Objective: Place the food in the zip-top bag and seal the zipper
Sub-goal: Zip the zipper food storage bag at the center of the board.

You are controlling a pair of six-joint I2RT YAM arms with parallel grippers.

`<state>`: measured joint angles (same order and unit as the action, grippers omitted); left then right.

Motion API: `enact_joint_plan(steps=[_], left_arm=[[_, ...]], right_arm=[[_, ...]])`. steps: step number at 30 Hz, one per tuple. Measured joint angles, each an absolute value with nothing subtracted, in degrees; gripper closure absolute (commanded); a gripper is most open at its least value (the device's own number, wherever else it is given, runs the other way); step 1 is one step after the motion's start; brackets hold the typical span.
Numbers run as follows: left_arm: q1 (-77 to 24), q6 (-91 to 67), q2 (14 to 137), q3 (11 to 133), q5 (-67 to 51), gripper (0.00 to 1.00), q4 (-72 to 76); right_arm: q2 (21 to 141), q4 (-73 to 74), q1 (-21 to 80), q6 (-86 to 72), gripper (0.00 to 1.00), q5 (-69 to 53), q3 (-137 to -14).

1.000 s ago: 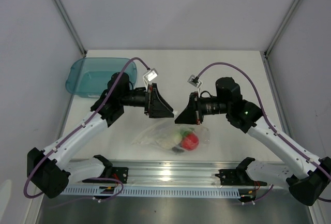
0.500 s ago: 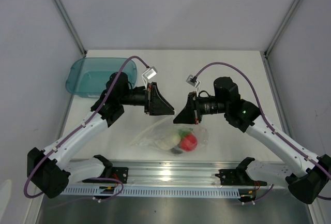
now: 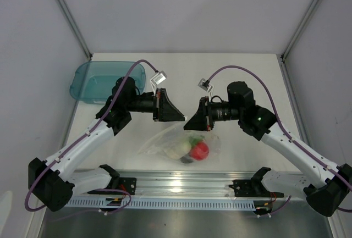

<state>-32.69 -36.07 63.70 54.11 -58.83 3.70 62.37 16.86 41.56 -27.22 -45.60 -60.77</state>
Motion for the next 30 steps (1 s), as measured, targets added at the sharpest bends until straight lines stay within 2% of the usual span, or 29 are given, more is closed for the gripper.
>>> enact_joint_plan(steps=[30], left_arm=[[-32.5,-32.9,63.2,54.1,-57.6,1.0,-1.1]], right_arm=[[57.8,9.8,42.1,-35.6,1.0,-36.4,-55.1]])
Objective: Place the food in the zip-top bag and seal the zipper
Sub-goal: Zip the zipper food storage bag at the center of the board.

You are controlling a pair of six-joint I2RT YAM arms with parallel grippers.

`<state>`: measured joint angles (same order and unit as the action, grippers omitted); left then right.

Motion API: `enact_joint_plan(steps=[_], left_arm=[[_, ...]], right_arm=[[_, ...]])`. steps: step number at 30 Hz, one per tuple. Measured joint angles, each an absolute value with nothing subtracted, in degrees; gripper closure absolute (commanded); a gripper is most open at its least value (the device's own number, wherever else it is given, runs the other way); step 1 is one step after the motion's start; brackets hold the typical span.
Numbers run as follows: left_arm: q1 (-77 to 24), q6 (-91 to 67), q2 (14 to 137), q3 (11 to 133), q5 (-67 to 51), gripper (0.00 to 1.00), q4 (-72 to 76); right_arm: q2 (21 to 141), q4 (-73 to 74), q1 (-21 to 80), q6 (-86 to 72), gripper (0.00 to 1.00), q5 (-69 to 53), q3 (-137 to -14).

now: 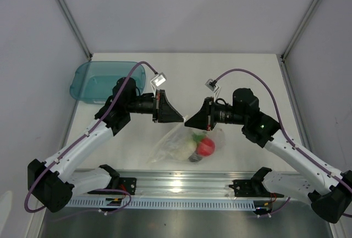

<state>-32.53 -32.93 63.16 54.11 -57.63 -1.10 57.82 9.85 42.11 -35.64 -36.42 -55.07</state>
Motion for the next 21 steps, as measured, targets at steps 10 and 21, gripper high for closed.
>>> enact_joint_plan(steps=[10,21], left_arm=[[-32.5,-31.8,62.8,54.1,-57.2,0.99,-3.2],[-32.5,-30.5,62.1,54.1,-57.1,0.99,-5.0]], right_arm=[[55.2,8.3,40.4,-37.7,1.0,-34.2,-53.4],[53.6,8.5,36.9,-39.0,1.0,-33.6,-52.9]])
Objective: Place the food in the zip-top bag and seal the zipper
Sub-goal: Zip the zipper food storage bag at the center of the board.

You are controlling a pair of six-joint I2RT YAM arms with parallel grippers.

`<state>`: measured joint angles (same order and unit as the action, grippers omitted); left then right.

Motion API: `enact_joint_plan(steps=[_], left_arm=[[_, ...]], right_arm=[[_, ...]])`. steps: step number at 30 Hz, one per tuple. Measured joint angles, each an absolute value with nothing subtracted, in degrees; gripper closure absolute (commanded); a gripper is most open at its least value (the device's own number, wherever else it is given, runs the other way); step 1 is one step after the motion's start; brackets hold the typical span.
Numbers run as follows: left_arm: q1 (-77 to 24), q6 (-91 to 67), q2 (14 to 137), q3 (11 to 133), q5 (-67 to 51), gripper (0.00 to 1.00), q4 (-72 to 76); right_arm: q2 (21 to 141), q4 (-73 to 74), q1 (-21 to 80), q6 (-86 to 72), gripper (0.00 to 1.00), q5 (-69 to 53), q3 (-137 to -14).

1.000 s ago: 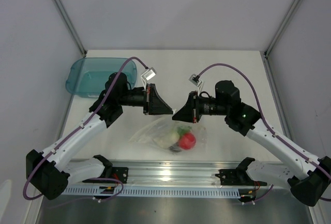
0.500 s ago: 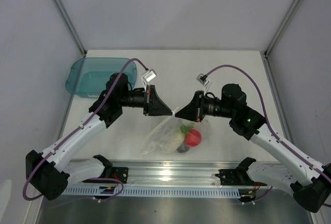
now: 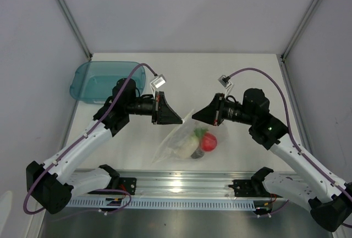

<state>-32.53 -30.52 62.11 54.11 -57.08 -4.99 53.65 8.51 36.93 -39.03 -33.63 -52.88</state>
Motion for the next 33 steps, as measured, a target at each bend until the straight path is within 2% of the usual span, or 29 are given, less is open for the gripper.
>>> enact_joint_plan(steps=[14,33], left_arm=[[-32.5,-28.9,61.2,53.5,-56.7,0.99,-7.5],[-32.5,-27.7,59.0,49.9,-55.2,1.0,-9.6]], right_arm=[[49.3,10.9,27.5,-39.0,1.0,-36.3,-52.9],[46.8,15.7,19.6,-38.5,1.0,-39.8,-52.9]])
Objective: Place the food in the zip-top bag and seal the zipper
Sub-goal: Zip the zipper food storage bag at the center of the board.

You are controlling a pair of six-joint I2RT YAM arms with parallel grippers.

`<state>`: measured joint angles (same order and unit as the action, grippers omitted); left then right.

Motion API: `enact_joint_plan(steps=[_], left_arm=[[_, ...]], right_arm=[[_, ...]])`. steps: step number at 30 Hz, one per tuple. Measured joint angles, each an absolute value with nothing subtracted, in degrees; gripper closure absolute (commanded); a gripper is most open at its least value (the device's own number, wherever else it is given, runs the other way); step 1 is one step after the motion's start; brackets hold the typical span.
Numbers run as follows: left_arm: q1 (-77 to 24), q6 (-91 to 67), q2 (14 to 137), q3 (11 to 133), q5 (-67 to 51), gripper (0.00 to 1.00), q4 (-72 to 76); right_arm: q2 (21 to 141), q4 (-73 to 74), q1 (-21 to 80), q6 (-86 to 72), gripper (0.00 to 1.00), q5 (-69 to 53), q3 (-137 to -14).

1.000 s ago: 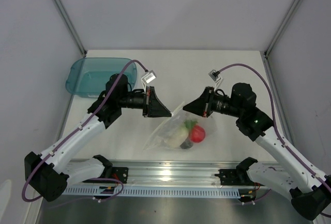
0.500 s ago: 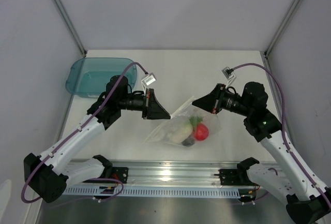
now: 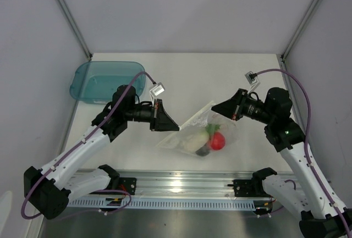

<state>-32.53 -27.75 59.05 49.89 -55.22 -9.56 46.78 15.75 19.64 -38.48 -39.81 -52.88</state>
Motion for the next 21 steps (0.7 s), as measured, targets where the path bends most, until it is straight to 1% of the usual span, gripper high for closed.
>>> enact_joint_plan(steps=[21], left_arm=[[-32.5,-24.9,55.3,47.4,-51.3,0.99,-14.4]], right_arm=[[46.1,20.5,9.8,-36.3,1.0,-43.2,-52.9]])
